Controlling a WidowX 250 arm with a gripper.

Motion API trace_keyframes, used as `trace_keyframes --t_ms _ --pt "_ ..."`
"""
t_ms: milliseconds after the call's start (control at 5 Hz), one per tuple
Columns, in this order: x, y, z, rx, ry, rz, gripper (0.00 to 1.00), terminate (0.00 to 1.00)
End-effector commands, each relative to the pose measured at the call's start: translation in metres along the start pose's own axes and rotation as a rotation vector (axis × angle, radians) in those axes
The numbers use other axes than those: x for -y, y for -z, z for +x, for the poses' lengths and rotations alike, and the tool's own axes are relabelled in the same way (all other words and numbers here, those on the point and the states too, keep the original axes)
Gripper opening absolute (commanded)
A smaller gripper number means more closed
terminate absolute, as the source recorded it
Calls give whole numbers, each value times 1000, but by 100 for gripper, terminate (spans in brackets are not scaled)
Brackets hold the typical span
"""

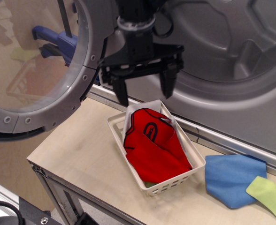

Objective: Put clothes in laundry machine

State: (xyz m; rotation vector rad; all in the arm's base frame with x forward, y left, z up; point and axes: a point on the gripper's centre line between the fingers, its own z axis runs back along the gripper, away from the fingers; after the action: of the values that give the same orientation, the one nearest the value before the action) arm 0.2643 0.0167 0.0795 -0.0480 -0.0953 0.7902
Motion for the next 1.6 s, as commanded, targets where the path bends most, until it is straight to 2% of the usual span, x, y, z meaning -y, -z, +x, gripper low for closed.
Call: trace_keyframes --t_ms 0,200,400,600,1000,1400 --pt "12 10 9 19 -92 -50 100 0" --pt "19 29 9 23 -132 -3 100 0" --pt "21 55 4 53 -143 23 100 0" --pt "20 66 -1 65 -130 55 100 0" --pt "5 56 0 51 -122 65 100 0" --pt "-5 80 -1 65 -94 106 100 0"
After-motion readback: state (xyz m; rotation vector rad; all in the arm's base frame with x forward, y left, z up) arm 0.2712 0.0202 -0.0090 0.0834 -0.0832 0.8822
